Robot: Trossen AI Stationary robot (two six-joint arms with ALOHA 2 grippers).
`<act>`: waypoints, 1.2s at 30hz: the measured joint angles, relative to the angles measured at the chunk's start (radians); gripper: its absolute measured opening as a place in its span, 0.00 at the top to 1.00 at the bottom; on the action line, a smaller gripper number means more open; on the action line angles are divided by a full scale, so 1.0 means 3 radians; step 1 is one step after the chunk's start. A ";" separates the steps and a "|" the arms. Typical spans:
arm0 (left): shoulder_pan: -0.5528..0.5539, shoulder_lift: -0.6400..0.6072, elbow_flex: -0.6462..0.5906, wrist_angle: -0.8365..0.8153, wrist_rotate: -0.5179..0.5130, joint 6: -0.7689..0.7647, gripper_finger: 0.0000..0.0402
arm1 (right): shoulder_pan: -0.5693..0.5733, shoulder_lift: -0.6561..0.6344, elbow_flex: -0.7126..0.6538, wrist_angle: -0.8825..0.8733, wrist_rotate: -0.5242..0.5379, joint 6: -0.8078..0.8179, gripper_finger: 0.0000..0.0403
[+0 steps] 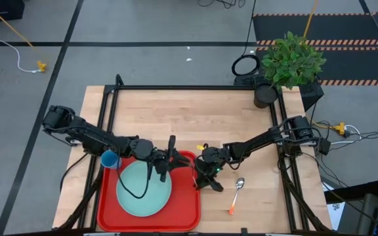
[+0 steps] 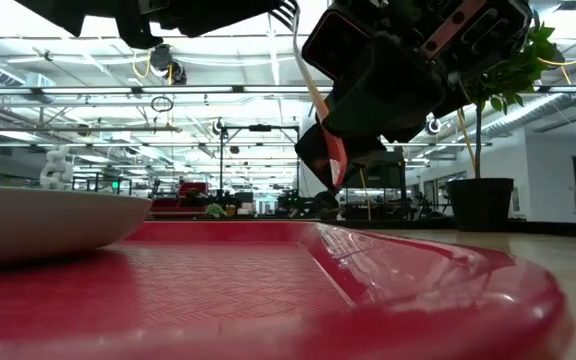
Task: Pick and place plate/cup/fork/spoon on tray
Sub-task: Put the orange fork on the tray
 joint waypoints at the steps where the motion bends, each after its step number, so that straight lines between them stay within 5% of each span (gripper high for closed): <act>1: 0.0005 0.0000 0.0000 -0.0002 0.0003 0.0001 0.87 | 0.0000 0.0000 0.0000 -0.0001 -0.0008 -0.0012 0.86; 12: 0.0006 -0.0017 -0.0003 -0.0097 0.0046 0.0047 0.96 | -0.0004 0.0000 -0.0004 -0.0127 -0.0081 -0.0038 0.84; 20: 0.0003 -0.0319 -0.0004 -0.0293 -0.0157 -0.0189 0.99 | -0.0032 -0.0118 0.0002 -0.0300 0.0480 0.0057 0.60; 28: -0.0041 -0.0600 -0.0003 -0.0784 -0.0582 -0.0604 0.99 | 0.0089 -0.0823 0.0002 -0.1104 0.2049 -0.0322 0.36; 36: 0.0055 -0.0610 -0.0003 -0.0803 -0.0911 -0.1229 0.99 | 0.0545 -0.1250 0.0002 -0.1186 0.3947 -0.0932 0.33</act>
